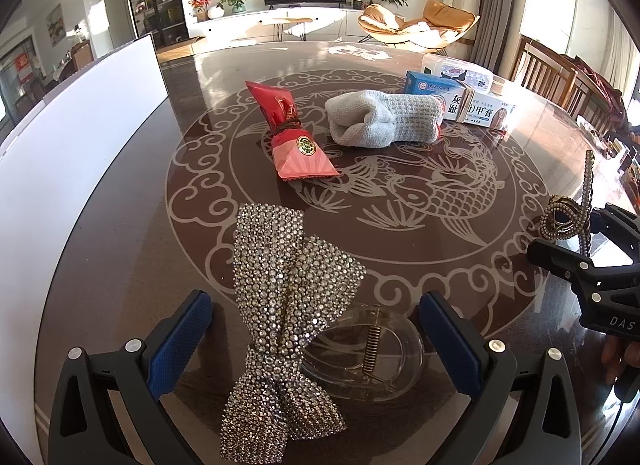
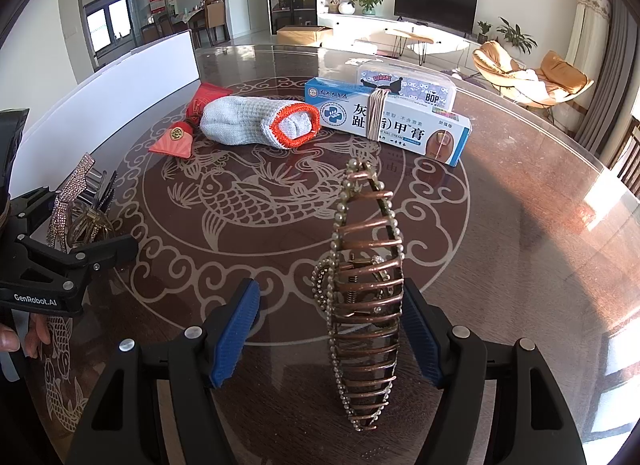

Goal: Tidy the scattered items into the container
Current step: 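Hold both hair clips lifted above the table, then carry both hair clips over the cardboard box and open both grippers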

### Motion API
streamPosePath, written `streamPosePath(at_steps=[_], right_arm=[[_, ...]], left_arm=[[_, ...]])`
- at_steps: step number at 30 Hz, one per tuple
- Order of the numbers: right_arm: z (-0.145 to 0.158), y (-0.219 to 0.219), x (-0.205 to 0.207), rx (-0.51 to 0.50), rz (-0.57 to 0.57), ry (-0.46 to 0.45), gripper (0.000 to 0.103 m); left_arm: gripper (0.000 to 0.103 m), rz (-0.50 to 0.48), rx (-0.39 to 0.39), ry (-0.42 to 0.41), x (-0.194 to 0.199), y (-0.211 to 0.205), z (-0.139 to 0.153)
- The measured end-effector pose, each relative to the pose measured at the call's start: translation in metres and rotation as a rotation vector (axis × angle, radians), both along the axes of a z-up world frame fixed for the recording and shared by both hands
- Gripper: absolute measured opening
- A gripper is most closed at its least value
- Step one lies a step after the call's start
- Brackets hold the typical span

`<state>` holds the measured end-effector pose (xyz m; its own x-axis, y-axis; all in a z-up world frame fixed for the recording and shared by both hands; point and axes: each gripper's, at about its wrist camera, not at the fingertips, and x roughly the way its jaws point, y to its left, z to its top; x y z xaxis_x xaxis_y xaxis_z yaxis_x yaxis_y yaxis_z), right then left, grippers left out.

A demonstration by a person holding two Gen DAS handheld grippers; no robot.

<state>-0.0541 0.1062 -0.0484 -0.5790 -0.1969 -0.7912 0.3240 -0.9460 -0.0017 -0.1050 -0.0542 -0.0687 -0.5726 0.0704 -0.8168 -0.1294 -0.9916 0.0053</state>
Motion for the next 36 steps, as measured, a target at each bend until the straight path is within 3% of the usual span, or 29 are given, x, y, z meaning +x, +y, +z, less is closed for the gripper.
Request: streamPosePath(at_steps=[3,5,6,7,13,17,21,27,31,36], right_arm=[[0.000,0.000,-0.001,-0.001,0.017,-0.003,0.072],[0.001,-0.001,0.000,0.007,0.023,0.004,0.063],[0.002,0.002,0.002,0.011,0.001,0.020,0.037],[0.003,0.005,0.003,-0.001,-0.016,0.023,0.037],[0.016,0.011,0.028,-0.060,-0.024,0.051,0.037],[0.031,0.011,0.053,-0.122,-0.003,0.062,0.037],[0.028,0.002,0.066,-0.170,0.034,0.020,0.037],[0.038,-0.044,0.075,-0.190,0.163,-0.003,0.037],[0.063,-0.097,0.065,-0.186,0.307,0.014,0.037],[0.118,-0.193,0.021,-0.243,0.487,0.068,0.037]], left_arm=[[0.103,-0.012,0.001,-0.009,-0.001,-0.001,0.000],[0.103,-0.018,0.002,-0.009,-0.002,-0.001,0.001],[0.080,-0.021,0.005,0.014,-0.001,-0.001,0.004],[0.050,-0.021,0.018,0.039,0.002,-0.001,0.007],[0.050,-0.019,0.196,0.025,0.013,-0.017,0.017],[0.050,-0.029,0.209,0.070,0.035,-0.022,0.043],[0.050,-0.008,0.213,0.040,0.057,-0.026,0.044],[0.050,0.014,0.242,0.040,0.089,-0.048,0.064],[0.050,0.042,0.196,0.090,0.094,-0.089,0.104],[0.050,0.192,0.173,0.103,0.069,-0.201,0.147]])
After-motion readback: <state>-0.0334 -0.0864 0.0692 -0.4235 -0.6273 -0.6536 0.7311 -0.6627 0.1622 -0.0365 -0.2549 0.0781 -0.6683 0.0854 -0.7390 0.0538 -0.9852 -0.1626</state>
